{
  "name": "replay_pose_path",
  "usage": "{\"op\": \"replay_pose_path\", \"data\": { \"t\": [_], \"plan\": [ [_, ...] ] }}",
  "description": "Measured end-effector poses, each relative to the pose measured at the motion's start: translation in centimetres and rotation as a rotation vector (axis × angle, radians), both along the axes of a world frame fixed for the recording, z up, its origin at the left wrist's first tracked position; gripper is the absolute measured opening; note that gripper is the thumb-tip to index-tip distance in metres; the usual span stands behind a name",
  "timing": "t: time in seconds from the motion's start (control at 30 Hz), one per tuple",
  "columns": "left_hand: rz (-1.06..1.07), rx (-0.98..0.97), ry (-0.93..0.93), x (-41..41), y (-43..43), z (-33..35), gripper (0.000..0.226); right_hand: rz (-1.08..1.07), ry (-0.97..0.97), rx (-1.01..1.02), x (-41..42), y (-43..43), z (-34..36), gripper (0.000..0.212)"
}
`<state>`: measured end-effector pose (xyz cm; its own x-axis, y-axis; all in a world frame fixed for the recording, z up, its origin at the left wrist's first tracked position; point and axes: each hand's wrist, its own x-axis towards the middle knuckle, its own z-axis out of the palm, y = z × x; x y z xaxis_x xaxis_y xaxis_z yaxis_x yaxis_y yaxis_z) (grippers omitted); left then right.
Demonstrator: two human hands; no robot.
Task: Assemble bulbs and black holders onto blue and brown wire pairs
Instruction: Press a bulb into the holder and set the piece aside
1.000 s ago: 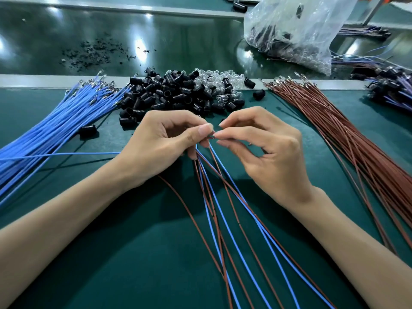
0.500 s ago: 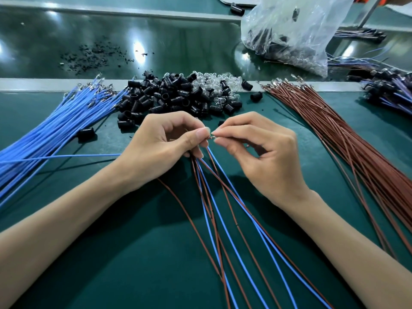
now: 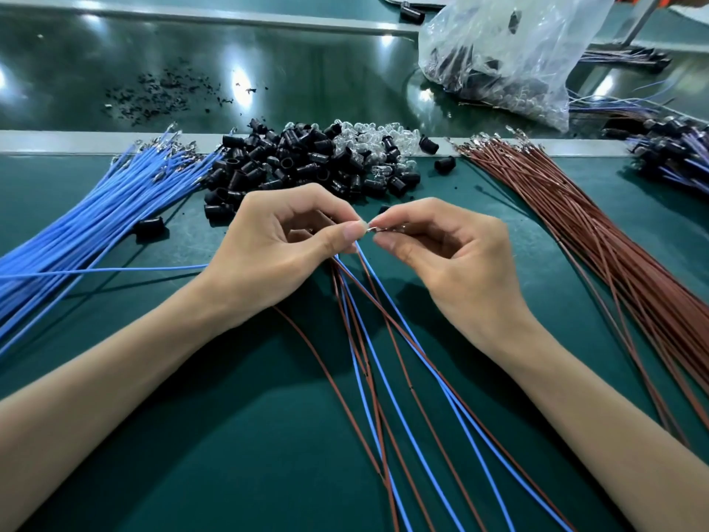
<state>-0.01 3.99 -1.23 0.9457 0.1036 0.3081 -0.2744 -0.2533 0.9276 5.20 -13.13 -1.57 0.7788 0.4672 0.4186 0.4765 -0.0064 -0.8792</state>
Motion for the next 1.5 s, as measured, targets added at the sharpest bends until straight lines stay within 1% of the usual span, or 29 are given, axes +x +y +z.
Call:
{"op": "replay_pose_path", "data": {
  "t": [0.07, 0.13, 0.23, 0.4, 0.47, 0.6, 0.7, 0.83, 1.03, 1.17, 1.33, 1.5],
  "plan": [
    [-0.002, 0.023, -0.042, -0.04, -0.01, 0.06, 0.008, 0.027, -0.003, 0.006, -0.02, -0.03, 0.07, 0.021],
    [0.016, 0.035, -0.088, -0.02, -0.04, 0.1, 0.005, 0.064, 0.008, 0.013, -0.07, -0.04, 0.22, 0.025],
    [0.056, 0.054, -0.158, 0.05, -0.04, 0.02, 0.007, 0.049, 0.003, 0.008, -0.14, -0.02, 0.31, 0.026],
    [0.099, 0.241, -0.322, 0.01, -0.21, -0.11, 0.014, 0.005, 0.058, 0.054, -0.26, 0.1, 0.33, 0.023],
    [0.123, 0.324, -0.388, 0.0, -0.29, -0.17, 0.015, 0.016, 0.079, 0.066, -0.29, 0.16, 0.31, 0.022],
    [0.149, 0.411, -0.453, -0.06, -0.21, -0.26, 0.017, 0.077, 0.133, 0.096, -0.4, 0.13, 0.35, 0.022],
    [0.147, 0.435, -0.479, -0.15, -0.27, -0.3, 0.017, 0.076, 0.202, 0.149, -0.47, 0.25, 0.42, 0.023],
    [0.148, 0.452, -0.502, -0.24, -0.38, -0.28, 0.015, 0.041, 0.261, 0.208, -0.56, 0.55, 0.31, 0.02],
    [0.193, 0.432, -0.503, -0.3, -0.2, -0.38, 0.016, 0.06, 0.304, 0.205, -0.78, 0.57, 0.34, 0.013],
    [0.204, 0.436, -0.492, -0.34, -0.15, -0.42, 0.013, 0.053, 0.267, 0.155, -0.77, 0.45, 0.5, 0.017],
    [0.185, 0.477, -0.465, -0.19, -0.3, -0.47, 0.009, 0.009, 0.278, 0.146, -0.69, 0.51, 0.41, 0.018],
    [0.168, 0.494, -0.45, -0.02, -0.32, -0.57, 0.006, -0.018, 0.25, 0.116, -0.51, 0.45, 0.48, 0.016]
  ]
}}
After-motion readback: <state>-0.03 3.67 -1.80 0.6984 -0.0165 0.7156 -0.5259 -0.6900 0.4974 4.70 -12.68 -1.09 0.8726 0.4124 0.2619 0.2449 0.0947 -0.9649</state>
